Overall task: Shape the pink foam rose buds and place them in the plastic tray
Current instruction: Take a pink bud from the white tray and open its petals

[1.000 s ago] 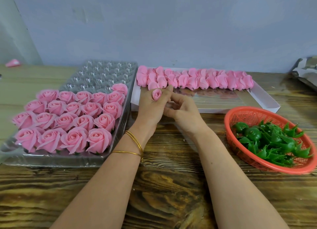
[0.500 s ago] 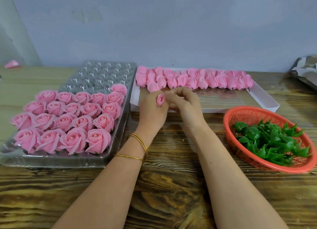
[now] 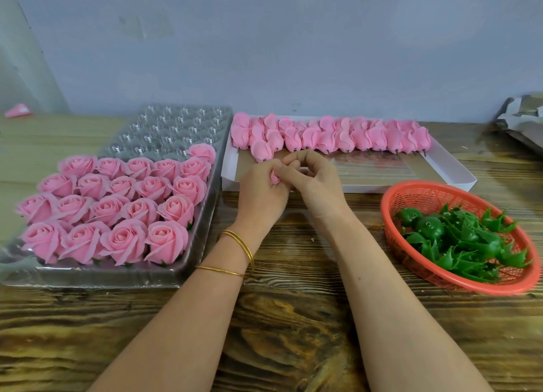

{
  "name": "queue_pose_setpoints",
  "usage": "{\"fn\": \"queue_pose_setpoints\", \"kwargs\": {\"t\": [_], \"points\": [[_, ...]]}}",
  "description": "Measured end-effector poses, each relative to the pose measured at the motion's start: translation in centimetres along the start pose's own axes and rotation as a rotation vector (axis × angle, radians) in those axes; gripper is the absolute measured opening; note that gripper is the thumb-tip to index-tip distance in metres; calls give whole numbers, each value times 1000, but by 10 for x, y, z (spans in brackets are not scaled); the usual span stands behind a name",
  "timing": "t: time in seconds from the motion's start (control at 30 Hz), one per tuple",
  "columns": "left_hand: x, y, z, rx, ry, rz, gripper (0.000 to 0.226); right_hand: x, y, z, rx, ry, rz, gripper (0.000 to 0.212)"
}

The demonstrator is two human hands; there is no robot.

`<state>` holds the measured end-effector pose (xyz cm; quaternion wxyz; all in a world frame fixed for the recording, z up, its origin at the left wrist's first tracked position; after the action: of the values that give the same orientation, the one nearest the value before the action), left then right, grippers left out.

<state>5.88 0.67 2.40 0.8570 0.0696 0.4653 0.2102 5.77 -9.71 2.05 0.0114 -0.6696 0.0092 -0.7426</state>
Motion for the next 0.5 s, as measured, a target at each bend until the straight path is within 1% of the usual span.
{"fn": "queue_pose_setpoints", "kwargs": {"t": [0.5], "points": [[-1, -1, 0, 18, -18, 28, 43, -1, 1, 2, -1, 35, -23, 10]]}}
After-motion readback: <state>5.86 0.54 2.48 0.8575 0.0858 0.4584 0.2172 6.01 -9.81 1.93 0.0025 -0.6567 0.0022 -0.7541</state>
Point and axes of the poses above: each hand's wrist, its own z-axis towards the middle knuckle, its own y-axis out of the back of the hand, x = y × z, the point moved 6 cm from there along z, towards the middle knuckle, and after that the axes turned 3 degrees about -y, right-handed, at the moved point
